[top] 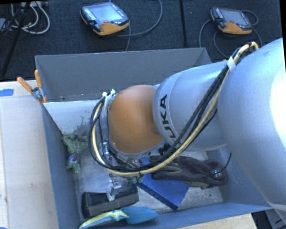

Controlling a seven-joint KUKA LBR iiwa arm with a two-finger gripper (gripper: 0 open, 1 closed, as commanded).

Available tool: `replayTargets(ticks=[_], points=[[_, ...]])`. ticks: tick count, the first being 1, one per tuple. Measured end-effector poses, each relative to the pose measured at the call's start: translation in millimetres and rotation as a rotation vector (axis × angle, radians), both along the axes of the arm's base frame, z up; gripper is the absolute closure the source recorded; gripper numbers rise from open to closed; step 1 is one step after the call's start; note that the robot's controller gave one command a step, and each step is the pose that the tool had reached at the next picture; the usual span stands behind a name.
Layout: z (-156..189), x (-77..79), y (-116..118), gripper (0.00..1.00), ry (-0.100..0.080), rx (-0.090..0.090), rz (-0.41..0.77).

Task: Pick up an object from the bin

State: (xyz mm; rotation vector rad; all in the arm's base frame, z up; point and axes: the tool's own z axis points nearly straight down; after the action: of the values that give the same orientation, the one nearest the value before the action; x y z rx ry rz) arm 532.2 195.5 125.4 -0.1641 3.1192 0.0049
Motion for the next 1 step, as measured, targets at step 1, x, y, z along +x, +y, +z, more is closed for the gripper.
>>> replayTargets(ticks=[1], points=[[2.3,2.6,1.4,0.00,-0.009,0.002,0.027]])
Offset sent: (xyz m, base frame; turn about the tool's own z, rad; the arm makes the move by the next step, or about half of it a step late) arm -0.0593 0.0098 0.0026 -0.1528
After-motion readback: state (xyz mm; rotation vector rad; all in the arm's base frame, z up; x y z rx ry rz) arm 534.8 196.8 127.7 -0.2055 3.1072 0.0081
